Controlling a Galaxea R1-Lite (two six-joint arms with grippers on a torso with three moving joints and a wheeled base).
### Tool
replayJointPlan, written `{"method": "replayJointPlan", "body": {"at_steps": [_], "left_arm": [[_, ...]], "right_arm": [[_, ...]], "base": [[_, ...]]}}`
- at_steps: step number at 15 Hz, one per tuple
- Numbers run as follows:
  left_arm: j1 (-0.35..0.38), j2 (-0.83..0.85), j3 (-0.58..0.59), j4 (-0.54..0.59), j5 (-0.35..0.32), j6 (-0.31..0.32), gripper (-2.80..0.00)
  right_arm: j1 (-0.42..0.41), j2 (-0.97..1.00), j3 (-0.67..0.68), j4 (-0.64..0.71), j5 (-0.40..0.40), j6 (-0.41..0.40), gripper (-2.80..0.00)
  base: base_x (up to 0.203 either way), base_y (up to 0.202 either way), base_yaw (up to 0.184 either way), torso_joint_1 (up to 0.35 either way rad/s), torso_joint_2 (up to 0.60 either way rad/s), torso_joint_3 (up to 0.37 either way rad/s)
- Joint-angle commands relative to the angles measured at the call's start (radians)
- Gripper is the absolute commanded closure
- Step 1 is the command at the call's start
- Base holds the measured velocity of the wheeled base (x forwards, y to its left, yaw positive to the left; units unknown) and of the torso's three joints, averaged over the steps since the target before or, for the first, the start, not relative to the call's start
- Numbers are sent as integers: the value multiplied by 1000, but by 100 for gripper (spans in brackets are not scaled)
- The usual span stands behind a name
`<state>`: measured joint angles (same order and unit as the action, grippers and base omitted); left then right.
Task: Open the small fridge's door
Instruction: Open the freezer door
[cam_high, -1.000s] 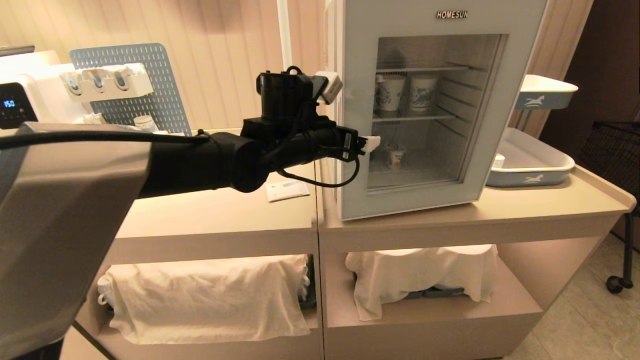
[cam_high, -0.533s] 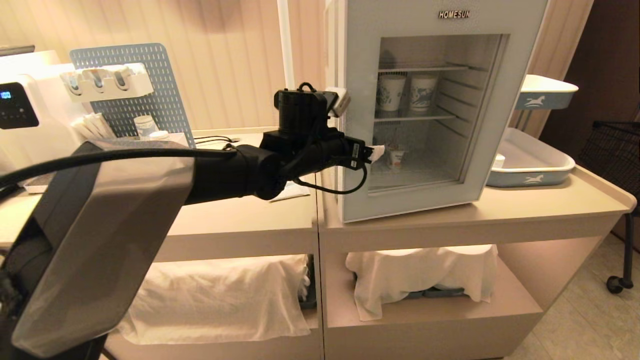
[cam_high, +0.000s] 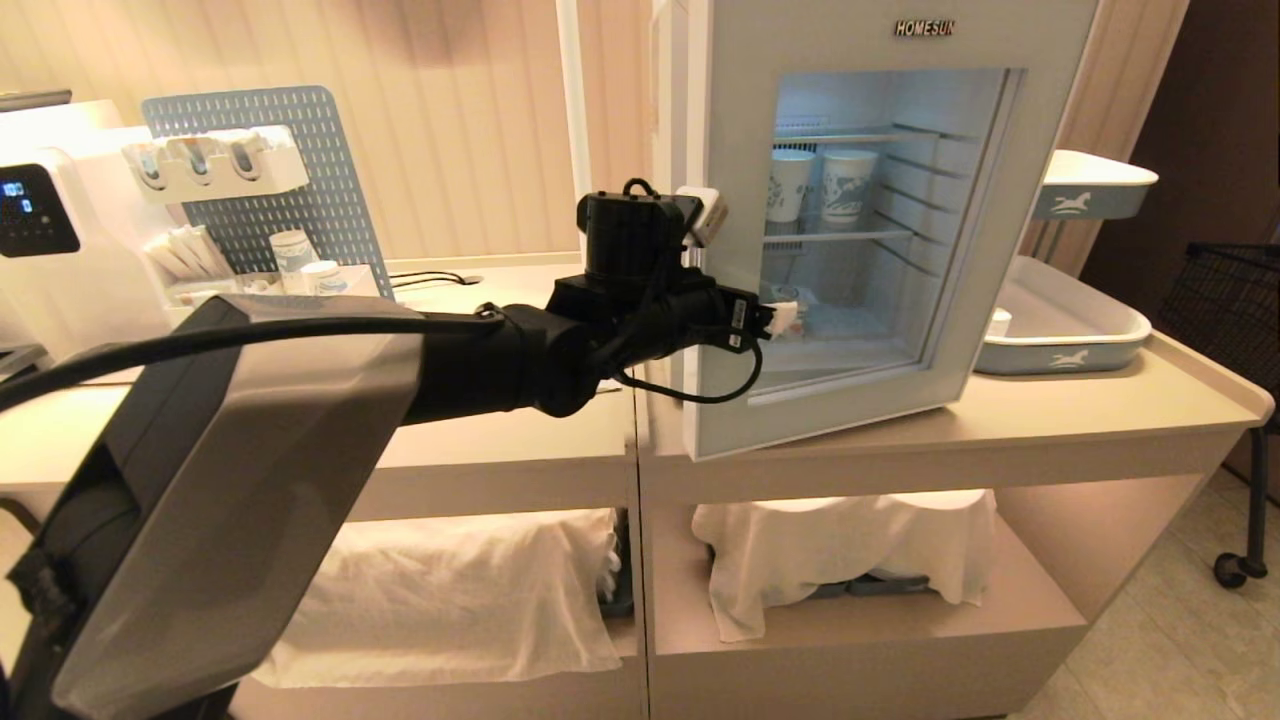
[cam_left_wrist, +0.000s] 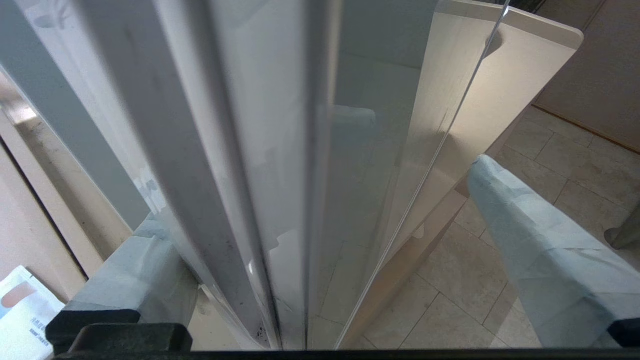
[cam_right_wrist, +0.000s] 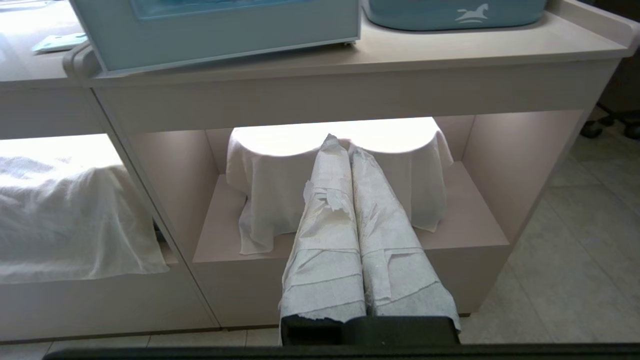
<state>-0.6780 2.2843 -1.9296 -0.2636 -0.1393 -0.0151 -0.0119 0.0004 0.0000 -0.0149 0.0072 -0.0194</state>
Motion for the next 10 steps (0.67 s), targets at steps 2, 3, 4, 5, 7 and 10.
{"method": "replayJointPlan", "body": {"at_steps": [2,3,4,5,7,10], "left_arm": [[-17,-16,1,-3,-3,-23,-280],[-20,-20,1,-5,-2,-23,-280],[-25,-27,2,-3,-3,-24,-280],[-32,-38,3,3,-3,-30,-280],[-50,-61,5,12,-5,-55,-280],[-74,-102,22,22,-5,-70,-280]], "right_arm": [[0,0,11,0,0,-1,0],[0,0,11,0,0,-1,0],[0,0,11,0,0,-1,0],[0,0,11,0,0,-1,0],[0,0,11,0,0,-1,0],[0,0,11,0,0,-1,0]], "base": [[0,0,0,0,0,0],[0,0,0,0,0,0],[0,0,0,0,0,0],[0,0,0,0,0,0],[0,0,0,0,0,0],[0,0,0,0,0,0]]}}
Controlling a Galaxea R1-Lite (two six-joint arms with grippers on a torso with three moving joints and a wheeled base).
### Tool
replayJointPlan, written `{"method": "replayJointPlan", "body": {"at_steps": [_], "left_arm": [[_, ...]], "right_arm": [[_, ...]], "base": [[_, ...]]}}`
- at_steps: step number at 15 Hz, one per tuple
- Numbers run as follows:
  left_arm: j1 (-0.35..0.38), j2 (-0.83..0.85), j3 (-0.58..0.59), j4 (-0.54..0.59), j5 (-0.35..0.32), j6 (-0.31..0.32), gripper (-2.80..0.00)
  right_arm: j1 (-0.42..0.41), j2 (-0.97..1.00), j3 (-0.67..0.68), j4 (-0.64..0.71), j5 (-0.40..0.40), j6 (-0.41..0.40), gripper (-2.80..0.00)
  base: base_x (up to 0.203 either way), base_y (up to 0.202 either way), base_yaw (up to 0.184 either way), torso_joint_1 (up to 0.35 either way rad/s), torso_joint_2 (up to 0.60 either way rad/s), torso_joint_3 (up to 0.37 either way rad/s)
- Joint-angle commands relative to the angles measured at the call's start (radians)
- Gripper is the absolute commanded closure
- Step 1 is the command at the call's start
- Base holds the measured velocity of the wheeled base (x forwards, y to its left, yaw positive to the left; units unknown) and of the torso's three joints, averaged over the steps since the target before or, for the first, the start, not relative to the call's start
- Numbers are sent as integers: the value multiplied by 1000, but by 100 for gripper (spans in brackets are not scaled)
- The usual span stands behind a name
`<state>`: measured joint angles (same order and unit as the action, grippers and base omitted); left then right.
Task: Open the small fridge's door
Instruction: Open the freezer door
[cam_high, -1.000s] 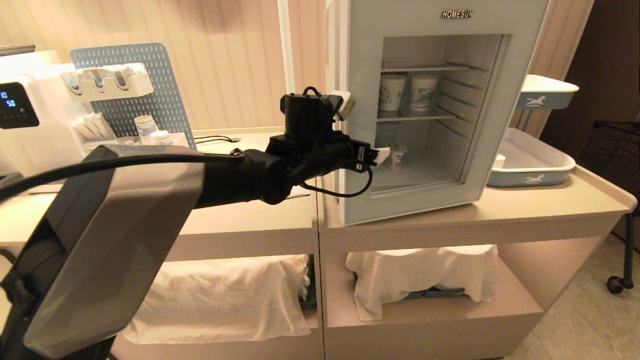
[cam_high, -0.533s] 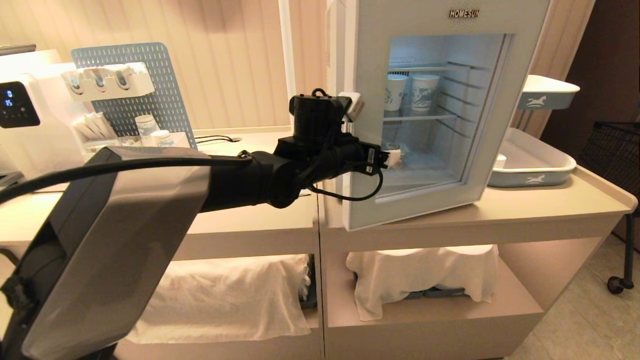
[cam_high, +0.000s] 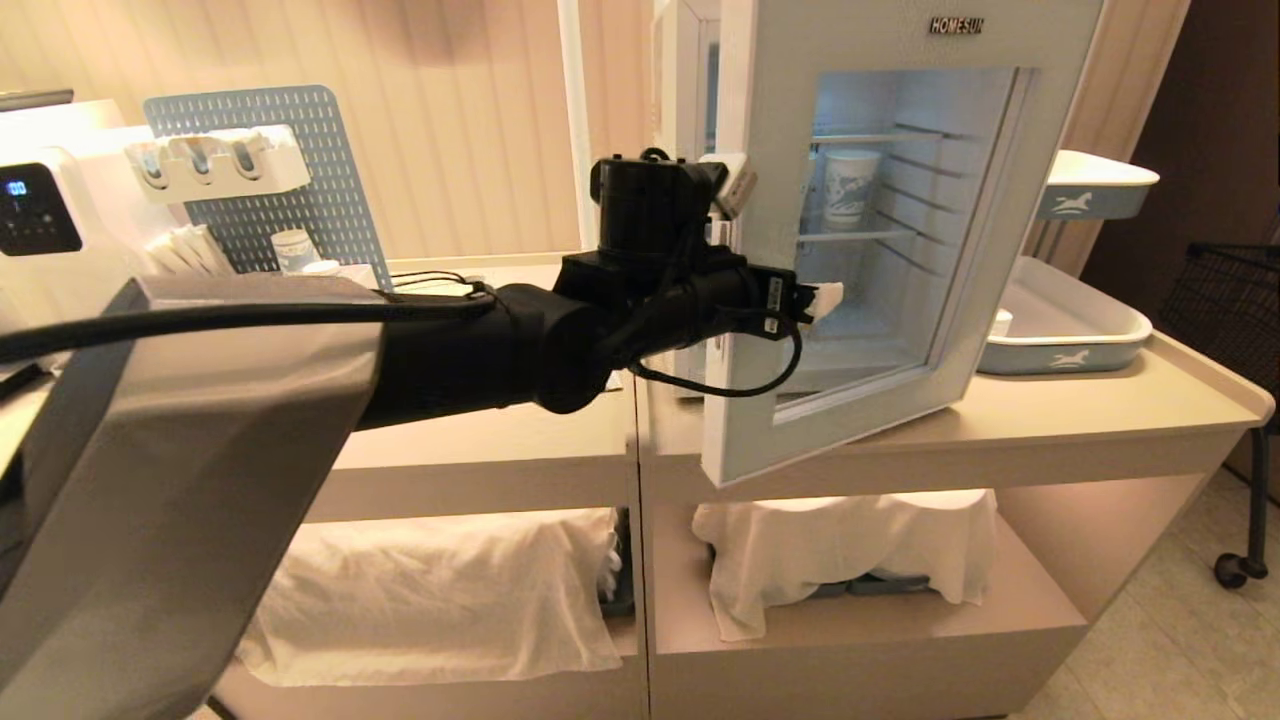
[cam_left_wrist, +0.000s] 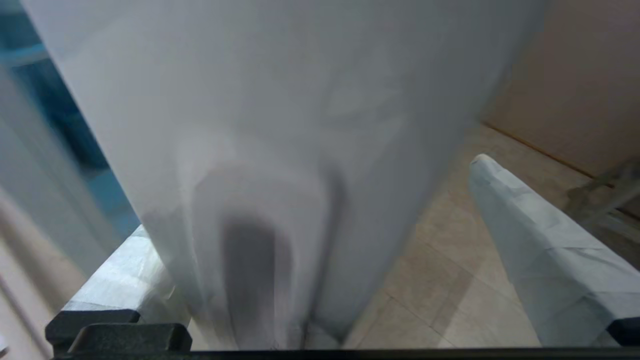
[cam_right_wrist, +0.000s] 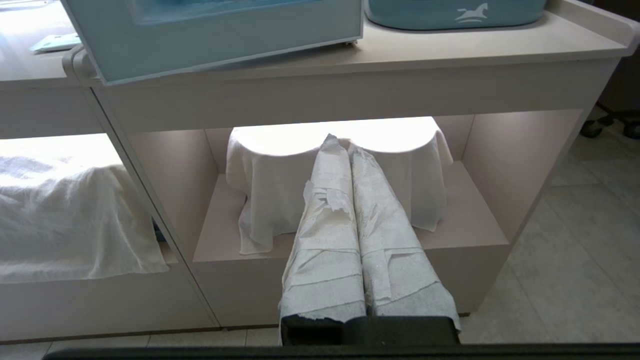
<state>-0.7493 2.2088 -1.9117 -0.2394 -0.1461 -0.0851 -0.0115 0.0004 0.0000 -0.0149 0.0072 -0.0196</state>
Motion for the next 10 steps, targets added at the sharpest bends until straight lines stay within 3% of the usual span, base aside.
{"method": "replayJointPlan", "body": {"at_steps": [1,10], "left_arm": [[-13,-40,17,2,3,-3,-280],[-36,-209,216,2,13,-3,-280]], "right_arm": [[-1,0,11,0,0,0,0],[-1,0,11,0,0,0,0]], "base": [[0,0,0,0,0,0],[0,0,0,0,0,0]]}}
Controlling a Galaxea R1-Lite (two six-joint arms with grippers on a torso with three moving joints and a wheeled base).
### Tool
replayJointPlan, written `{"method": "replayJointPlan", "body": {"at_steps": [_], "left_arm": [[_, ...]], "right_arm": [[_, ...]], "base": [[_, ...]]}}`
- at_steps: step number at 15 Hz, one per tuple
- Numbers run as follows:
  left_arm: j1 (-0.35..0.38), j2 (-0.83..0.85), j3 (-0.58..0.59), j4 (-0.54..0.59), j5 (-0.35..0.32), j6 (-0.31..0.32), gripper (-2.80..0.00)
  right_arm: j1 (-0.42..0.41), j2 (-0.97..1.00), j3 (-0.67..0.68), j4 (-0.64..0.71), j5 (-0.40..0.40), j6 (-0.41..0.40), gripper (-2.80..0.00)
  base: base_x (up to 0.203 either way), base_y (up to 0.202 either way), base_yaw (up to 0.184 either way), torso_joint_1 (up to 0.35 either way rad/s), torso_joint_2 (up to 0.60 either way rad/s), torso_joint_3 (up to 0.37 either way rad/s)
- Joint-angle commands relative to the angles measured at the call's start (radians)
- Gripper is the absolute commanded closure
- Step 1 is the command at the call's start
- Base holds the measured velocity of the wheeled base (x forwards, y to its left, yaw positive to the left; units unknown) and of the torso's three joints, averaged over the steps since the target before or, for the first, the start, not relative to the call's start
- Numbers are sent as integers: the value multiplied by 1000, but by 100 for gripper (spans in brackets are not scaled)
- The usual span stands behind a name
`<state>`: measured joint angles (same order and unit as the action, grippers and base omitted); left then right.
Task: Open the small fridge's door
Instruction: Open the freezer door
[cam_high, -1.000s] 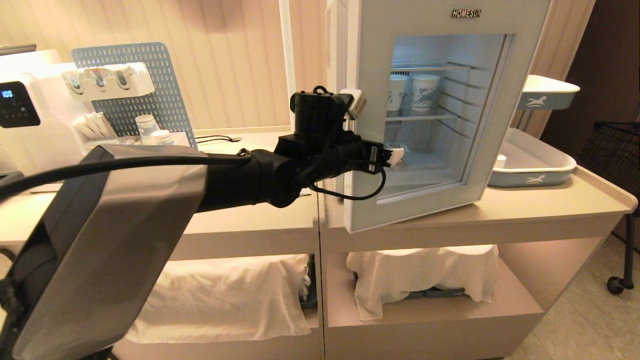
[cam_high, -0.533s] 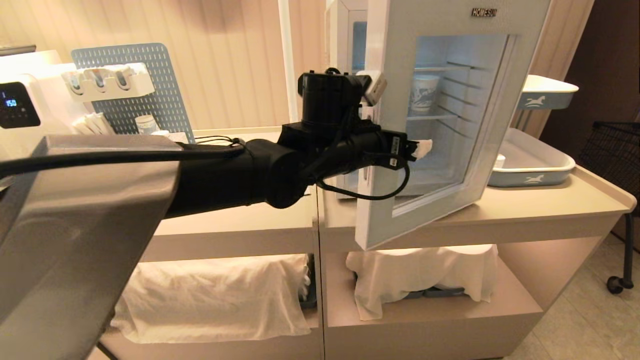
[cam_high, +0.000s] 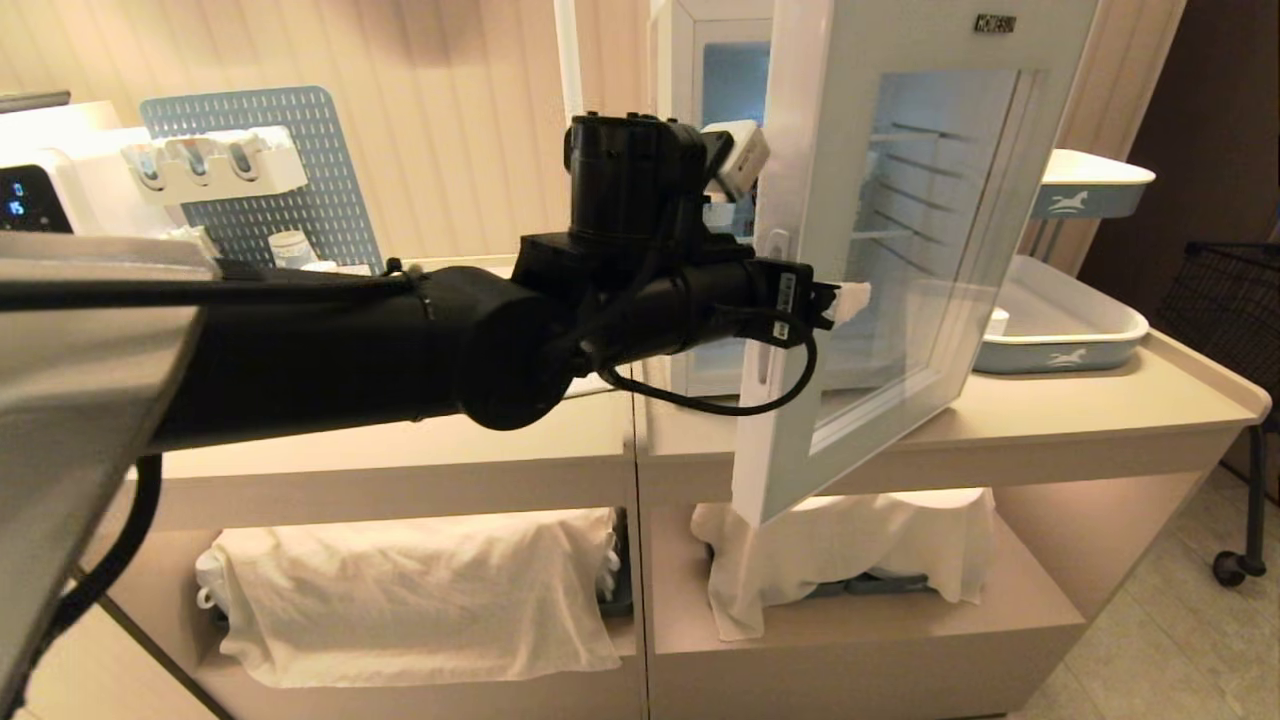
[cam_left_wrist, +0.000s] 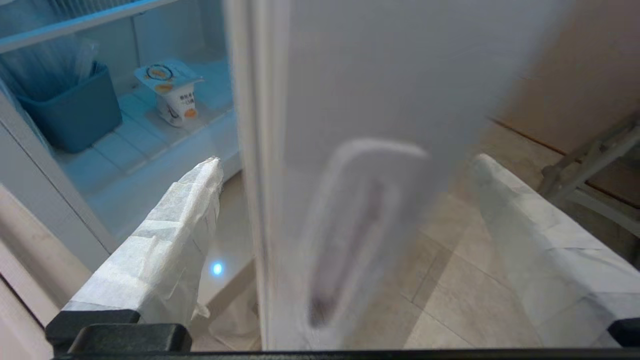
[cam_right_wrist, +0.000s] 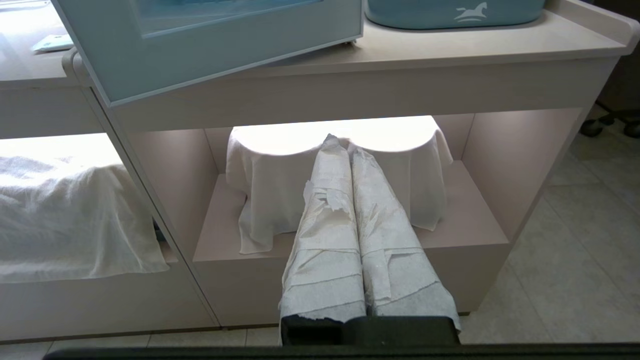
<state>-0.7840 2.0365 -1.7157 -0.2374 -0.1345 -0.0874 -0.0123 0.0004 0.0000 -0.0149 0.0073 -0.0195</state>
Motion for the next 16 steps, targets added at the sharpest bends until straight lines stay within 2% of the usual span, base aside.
{"method": "replayJointPlan", "body": {"at_steps": [1,8,12,16], "left_arm": [[-1,-58,45,-2,1,-1,-280],[-63,-133,117,-5,9,-24,-280],[-100,-198,189,-3,67,-30,-280],[-153,-297,271,32,87,-55,-280]], "right_arm": [[0,0,11,0,0,0,0],[0,0,11,0,0,0,0],[0,0,11,0,0,0,0],[0,-1,11,0,0,0,0]], "base": [[0,0,0,0,0,0],[0,0,0,0,0,0],[0,0,0,0,0,0],[0,0,0,0,0,0]]}}
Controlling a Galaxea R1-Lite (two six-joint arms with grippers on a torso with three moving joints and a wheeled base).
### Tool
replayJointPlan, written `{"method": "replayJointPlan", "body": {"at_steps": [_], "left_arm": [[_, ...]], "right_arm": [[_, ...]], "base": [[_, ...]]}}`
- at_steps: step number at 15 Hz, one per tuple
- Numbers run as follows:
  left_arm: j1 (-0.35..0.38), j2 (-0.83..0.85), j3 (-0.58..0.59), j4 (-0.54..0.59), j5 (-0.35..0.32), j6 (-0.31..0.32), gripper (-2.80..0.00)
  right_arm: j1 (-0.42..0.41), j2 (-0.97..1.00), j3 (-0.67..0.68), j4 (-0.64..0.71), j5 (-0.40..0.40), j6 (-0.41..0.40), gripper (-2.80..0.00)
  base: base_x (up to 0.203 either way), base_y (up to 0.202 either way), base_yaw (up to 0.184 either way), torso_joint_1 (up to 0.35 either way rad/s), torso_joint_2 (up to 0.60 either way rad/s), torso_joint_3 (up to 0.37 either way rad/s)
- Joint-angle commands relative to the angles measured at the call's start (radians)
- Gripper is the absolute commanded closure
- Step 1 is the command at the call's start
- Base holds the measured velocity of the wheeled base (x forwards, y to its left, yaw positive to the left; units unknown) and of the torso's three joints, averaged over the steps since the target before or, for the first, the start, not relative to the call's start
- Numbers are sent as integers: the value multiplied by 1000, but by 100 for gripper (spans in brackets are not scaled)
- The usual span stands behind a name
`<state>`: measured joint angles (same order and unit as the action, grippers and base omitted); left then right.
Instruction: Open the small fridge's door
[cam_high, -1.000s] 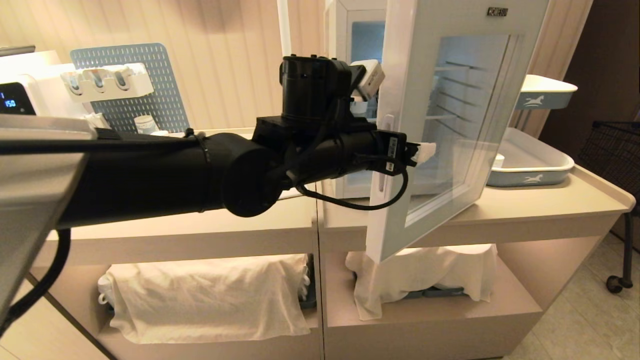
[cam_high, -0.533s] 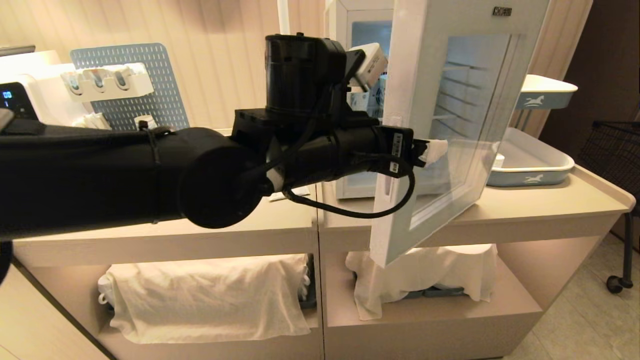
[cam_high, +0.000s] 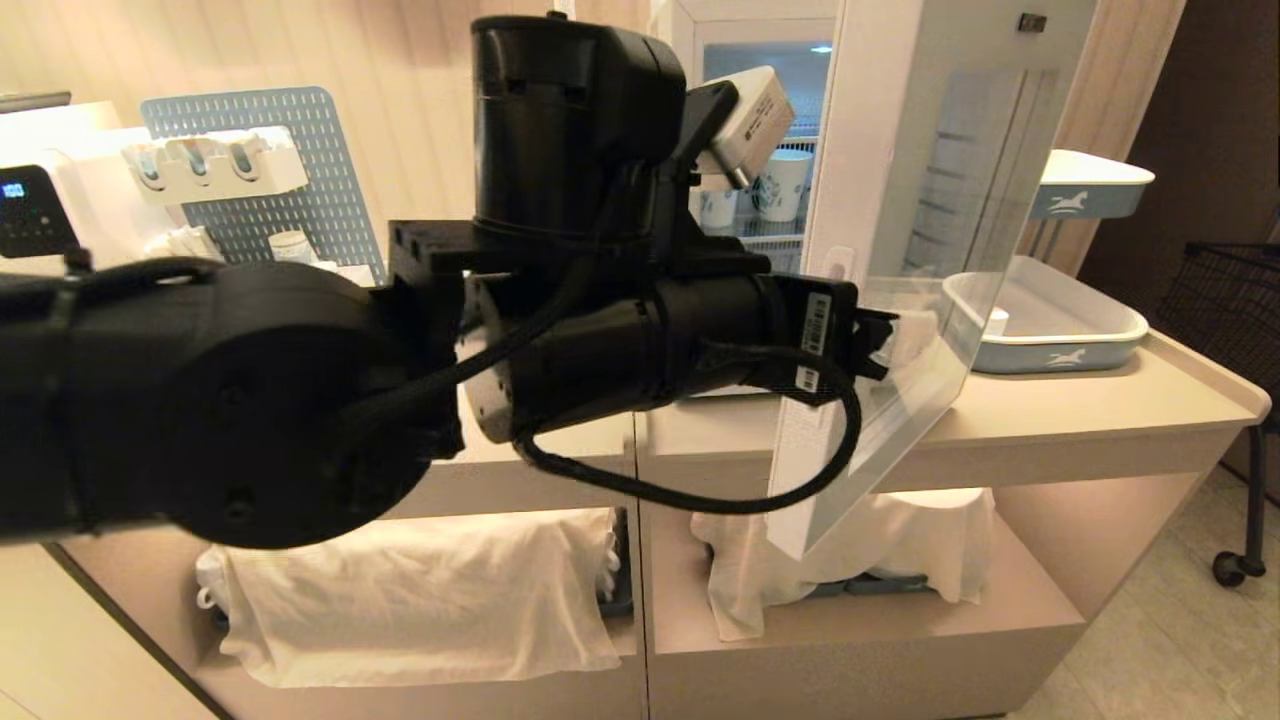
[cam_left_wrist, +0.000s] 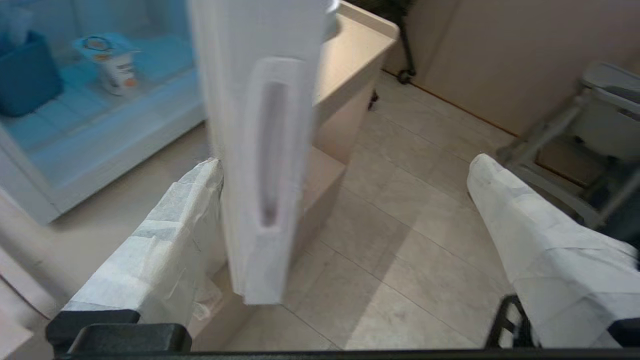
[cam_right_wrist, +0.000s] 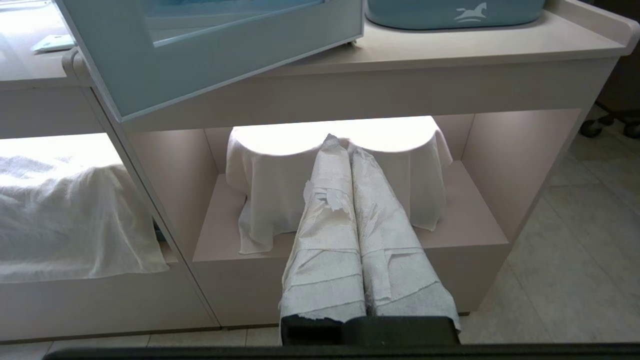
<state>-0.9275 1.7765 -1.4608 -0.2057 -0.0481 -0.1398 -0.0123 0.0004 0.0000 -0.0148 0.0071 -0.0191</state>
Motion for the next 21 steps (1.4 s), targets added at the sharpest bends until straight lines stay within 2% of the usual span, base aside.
{"method": "replayJointPlan", "body": {"at_steps": [1,4,8,11,15,16,21], "left_arm": [[-17,-57,36,-3,0,-1,-280],[-30,-132,105,-5,33,5,-280],[-8,-308,285,8,75,27,-280],[115,-416,442,50,100,142,-280],[257,-493,544,76,107,130,-280],[293,-503,576,69,106,117,0],[425,-543,620,87,117,108,0]], "right_arm": [[0,0,11,-1,1,-1,0],[0,0,11,-1,1,-1,0],[0,0,11,-1,1,-1,0],[0,0,11,-1,1,-1,0],[0,0,11,-1,1,-1,0],[0,0,11,-1,-1,-1,0],[0,0,11,-1,1,0,0]], "base": [[0,0,0,0,0,0],[0,0,0,0,0,0],[0,0,0,0,0,0],[0,0,0,0,0,0],[0,0,0,0,0,0],[0,0,0,0,0,0],[0,0,0,0,0,0]]}}
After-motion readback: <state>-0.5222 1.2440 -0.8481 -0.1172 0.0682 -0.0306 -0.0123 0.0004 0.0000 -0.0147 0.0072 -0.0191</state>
